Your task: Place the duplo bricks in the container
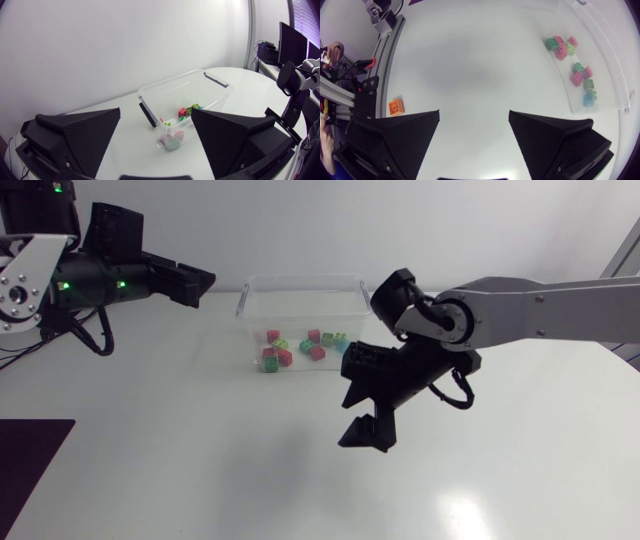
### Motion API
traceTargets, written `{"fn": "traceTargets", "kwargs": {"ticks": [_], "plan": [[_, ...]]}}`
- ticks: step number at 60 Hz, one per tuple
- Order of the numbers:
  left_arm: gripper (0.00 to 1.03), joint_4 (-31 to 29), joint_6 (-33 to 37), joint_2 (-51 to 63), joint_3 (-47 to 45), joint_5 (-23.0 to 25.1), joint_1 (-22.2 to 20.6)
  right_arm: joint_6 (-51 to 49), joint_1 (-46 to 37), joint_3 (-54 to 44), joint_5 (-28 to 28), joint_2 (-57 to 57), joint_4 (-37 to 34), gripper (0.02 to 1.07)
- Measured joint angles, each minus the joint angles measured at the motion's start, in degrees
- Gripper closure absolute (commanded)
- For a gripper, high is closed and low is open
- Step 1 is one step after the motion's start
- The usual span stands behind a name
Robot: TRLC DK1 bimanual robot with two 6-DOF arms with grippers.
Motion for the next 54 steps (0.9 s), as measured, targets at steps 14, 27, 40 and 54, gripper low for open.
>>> {"fn": "traceTargets", "kwargs": {"ticks": [14, 27, 40, 54], "plan": [[0.04, 1.4, 0.57, -5.6, -6.91, 0.0, 3.41, 0.02, 5.33, -2.91, 1.6, 0.0, 0.44, 0.07], [0.04, 1.81, 1.51, -12.26, -12.61, 0.04, 5.53, 0.04, 11.69, -7.67, 5.57, 0.0, 1.57, 0.07], [0.04, 1.84, 1.51, -15.8, -16.22, 0.33, 5.66, 0.48, 14.86, -10.19, 7.23, 0.0, 1.99, 0.07], [0.04, 0.68, 1.51, -19.76, -18.45, 0.66, 5.7, 0.02, 13.38, -12.07, 7.56, -2.54, 1.97, 0.07]]}}
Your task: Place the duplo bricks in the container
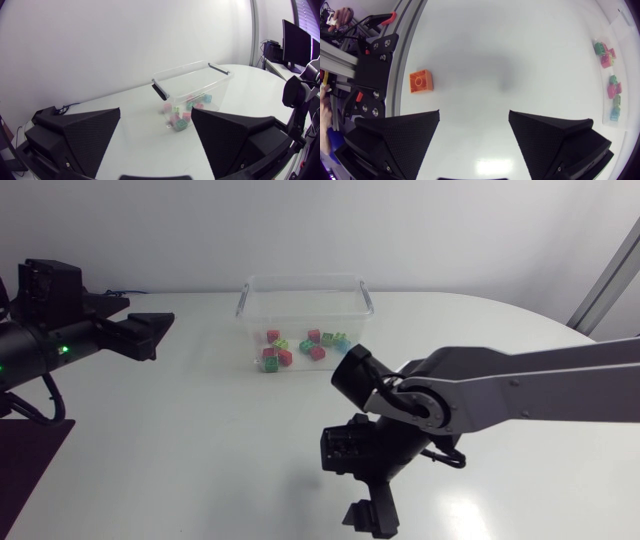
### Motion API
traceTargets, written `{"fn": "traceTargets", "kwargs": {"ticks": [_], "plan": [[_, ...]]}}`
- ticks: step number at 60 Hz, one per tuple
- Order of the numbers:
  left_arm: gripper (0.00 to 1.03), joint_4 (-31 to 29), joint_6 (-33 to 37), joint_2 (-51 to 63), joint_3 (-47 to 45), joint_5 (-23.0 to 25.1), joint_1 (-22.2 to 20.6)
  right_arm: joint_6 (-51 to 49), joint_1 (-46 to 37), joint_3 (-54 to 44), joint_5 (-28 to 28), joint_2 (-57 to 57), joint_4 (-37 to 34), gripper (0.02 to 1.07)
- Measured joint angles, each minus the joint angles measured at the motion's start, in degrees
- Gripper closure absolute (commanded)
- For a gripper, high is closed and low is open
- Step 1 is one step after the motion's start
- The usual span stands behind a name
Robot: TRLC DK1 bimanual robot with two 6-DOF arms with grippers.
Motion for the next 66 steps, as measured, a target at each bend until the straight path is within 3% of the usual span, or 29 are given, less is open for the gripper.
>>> {"fn": "traceTargets", "kwargs": {"ticks": [18, 35, 43, 50, 66], "plan": [[0.04, -3.72, 0.0, -3.96, -0.04, -0.17, -0.55, -4.46, -3.69, -2.78, 0.2, -2.16, -0.2, 0.1], [0.04, -4.94, 0.17, -6.01, -3.21, -2.6, -4.66, -6.03, 1.44, -4.83, 0.57, -0.11, -0.28, 0.13], [0.04, -5.79, 0.17, -6.93, -3.41, -2.64, -5.01, -6.01, 4.9, -4.87, 1.2, 0.07, -0.98, 0.14], [0.04, -5.77, 0.17, -7.76, -3.45, -2.64, -5.01, -6.01, 7.43, -4.87, 1.55, 0.52, -1.51, 0.22], [0.04, -5.73, 1.66, -8.04, -5.05, -2.71, -5.01, -6.01, 10.64, -3.1, 3.21, 3.69, -4.96, 0.23]]}}
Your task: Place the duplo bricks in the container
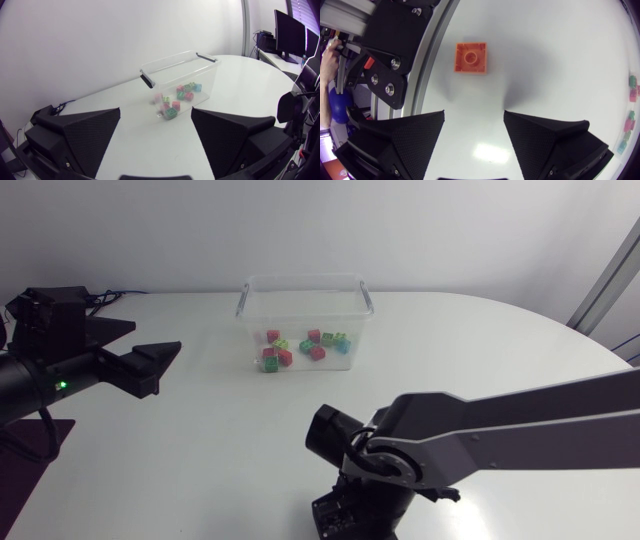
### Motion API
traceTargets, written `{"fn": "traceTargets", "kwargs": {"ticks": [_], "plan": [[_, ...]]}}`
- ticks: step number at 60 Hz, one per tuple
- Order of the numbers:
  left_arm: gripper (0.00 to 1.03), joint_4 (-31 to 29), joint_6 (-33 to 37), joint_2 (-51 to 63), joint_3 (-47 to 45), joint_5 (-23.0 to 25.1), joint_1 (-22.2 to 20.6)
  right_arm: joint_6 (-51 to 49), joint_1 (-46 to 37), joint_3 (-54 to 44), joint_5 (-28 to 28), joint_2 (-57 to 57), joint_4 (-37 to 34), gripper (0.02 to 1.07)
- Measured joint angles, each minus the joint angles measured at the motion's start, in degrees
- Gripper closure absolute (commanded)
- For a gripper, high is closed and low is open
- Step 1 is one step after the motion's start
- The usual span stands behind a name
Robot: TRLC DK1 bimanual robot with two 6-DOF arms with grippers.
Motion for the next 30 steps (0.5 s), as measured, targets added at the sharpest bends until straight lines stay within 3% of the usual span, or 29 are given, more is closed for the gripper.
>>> {"fn": "traceTargets", "kwargs": {"ticks": [30], "plan": [[0.04, 1.25, 2.78, -0.94, -2.89, 6.19, 6.05, 1.03, 2.89, 7.78, -0.46, 5.92, -0.81, 0.24]]}}
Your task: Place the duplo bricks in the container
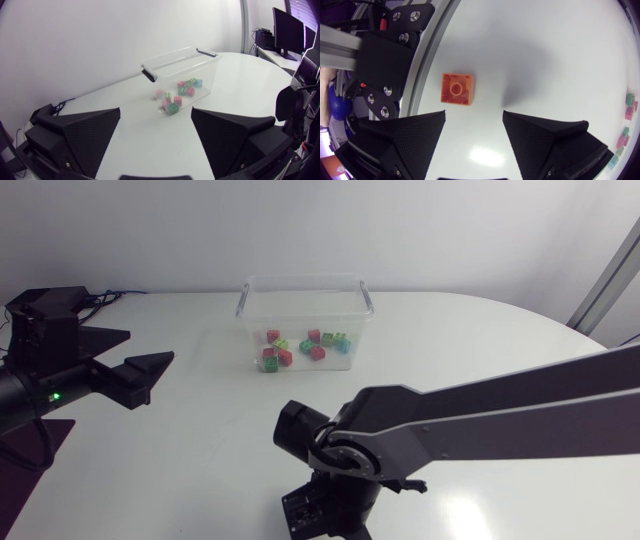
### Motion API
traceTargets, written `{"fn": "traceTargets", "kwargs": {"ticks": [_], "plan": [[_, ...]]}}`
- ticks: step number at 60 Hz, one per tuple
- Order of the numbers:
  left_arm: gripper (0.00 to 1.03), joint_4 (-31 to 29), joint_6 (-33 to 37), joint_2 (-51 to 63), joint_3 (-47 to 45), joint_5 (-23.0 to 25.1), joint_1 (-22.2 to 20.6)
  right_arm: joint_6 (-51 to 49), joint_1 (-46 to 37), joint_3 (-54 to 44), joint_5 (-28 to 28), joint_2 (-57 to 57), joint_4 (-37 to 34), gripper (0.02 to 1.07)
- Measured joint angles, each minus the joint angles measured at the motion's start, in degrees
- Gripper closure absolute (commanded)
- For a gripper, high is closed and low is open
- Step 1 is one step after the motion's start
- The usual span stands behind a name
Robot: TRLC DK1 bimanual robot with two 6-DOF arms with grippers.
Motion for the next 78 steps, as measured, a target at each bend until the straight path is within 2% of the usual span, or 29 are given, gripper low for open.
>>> {"fn": "traceTargets", "kwargs": {"ticks": [11, 23, 42, 57, 78], "plan": [[0.04, 0.04, 0.44, -0.35, -0.26, 3.08, 2.91, 1.03, 1.4, 3.43, -1.38, 2.47, -1.53, 0.24], [0.04, 0.02, 1.75, -1.09, -1.86, 7.98, 7.93, 2.78, 2.71, 6.01, -2.64, 4.83, -2.69, 0.25], [0.04, 0.04, 3.28, -1.53, -2.08, 11.45, 12.09, 5.14, 2.97, 7.52, -3.43, 7.96, -4.55, 0.76], [0.04, 0.02, 4.31, -1.62, -3.23, 13.07, 14.4, 7.67, 3.3, 7.52, -3.34, 8.9, -4.17, 0.78], [0.04, 0.0, 4.5, -2.64, -3.32, 14.1, 15.41, 11.1, 2.78, 7.52, 0.33, 4.46, -1.44, 0.79]]}}
